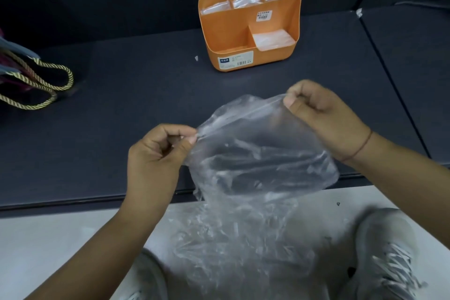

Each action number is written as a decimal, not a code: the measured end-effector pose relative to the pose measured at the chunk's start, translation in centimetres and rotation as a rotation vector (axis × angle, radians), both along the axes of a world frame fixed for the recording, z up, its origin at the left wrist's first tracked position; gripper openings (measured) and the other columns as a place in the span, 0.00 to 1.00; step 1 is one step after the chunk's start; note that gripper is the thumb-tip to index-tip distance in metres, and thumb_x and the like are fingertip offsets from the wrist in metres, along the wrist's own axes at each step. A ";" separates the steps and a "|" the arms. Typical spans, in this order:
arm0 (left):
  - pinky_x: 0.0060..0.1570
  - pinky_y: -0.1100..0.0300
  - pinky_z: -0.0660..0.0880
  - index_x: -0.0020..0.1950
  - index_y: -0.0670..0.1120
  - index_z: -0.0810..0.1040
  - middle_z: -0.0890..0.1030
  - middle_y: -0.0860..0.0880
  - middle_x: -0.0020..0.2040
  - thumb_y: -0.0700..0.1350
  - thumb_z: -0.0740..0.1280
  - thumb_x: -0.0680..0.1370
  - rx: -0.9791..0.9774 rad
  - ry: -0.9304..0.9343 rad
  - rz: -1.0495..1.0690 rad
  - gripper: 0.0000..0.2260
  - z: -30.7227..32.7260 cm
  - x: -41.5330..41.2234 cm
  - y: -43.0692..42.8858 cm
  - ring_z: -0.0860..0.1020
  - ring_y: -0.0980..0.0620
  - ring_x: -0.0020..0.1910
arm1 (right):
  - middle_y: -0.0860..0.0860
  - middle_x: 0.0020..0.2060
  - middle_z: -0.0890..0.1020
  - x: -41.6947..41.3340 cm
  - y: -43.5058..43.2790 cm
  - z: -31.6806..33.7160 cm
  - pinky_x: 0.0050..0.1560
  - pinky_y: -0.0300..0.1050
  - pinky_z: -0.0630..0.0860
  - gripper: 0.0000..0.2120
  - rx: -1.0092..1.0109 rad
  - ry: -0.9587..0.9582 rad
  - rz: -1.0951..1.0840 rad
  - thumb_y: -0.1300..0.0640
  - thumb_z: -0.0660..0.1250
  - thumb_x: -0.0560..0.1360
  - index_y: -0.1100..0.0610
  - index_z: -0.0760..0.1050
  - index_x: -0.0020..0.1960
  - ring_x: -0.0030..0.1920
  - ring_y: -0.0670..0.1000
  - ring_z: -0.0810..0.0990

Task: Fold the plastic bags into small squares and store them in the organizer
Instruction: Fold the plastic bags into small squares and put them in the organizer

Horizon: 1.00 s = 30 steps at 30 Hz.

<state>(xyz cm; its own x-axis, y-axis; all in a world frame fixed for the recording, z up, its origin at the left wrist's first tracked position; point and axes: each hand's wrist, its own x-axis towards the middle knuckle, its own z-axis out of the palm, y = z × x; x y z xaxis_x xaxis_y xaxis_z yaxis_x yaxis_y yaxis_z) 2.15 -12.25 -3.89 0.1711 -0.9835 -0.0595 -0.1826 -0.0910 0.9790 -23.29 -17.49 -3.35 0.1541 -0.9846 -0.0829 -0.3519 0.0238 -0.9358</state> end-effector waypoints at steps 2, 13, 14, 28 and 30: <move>0.40 0.69 0.75 0.42 0.51 0.82 0.82 0.55 0.36 0.36 0.71 0.75 -0.006 -0.008 0.009 0.09 0.2 0.3 -0.3 0.78 0.59 0.36 | 0.47 0.33 0.71 -0.4 -0.3 -0.3 0.37 0.28 0.67 0.08 -0.001 -0.005 -0.075 0.60 0.62 0.80 0.54 0.70 0.42 0.32 0.38 0.69; 0.63 0.63 0.71 0.62 0.61 0.75 0.79 0.63 0.60 0.74 0.67 0.66 0.387 0.031 -0.118 0.29 -0.1 -0.6 -0.2 0.76 0.67 0.58 | 0.41 0.48 0.82 -3.2 -0.7 -0.7 0.44 0.24 0.71 0.08 0.311 0.231 0.066 0.50 0.65 0.77 0.51 0.80 0.52 0.45 0.35 0.80; 0.66 0.59 0.70 0.60 0.62 0.75 0.79 0.65 0.59 0.75 0.65 0.63 0.411 0.048 -0.141 0.31 -0.3 -0.7 -0.2 0.76 0.67 0.59 | 0.40 0.49 0.83 -3.5 -1.0 -0.2 0.47 0.26 0.73 0.11 0.360 0.197 0.093 0.47 0.65 0.76 0.49 0.80 0.54 0.48 0.35 0.80; 0.59 0.68 0.73 0.65 0.55 0.76 0.77 0.60 0.63 0.59 0.67 0.71 0.131 -0.187 -0.224 0.23 -0.1 -2.3 2.2 0.75 0.65 0.61 | 0.53 0.51 0.84 1.9 -6.3 -0.7 0.56 0.45 0.78 0.22 0.614 0.069 0.395 0.46 0.71 0.68 0.58 0.80 0.58 0.50 0.50 0.82; 0.62 0.63 0.73 0.62 0.51 0.81 0.80 0.58 0.61 0.56 0.63 0.77 0.097 -0.183 -0.188 0.17 -0.5 -2.1 2.0 0.76 0.62 0.62 | 0.53 0.46 0.85 2.3 -6.1 -1.1 0.46 0.41 0.78 0.11 0.566 0.137 0.424 0.53 0.73 0.71 0.57 0.83 0.51 0.42 0.49 0.81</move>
<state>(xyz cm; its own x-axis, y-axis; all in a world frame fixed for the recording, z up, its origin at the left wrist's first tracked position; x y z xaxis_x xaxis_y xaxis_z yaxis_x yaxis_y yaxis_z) 0.08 -10.24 -4.42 0.0026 -0.9901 -0.1403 -0.3786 -0.1308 0.9163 -21.02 -23.63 -4.48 0.4650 -0.6426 -0.6090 -0.5514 0.3279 -0.7671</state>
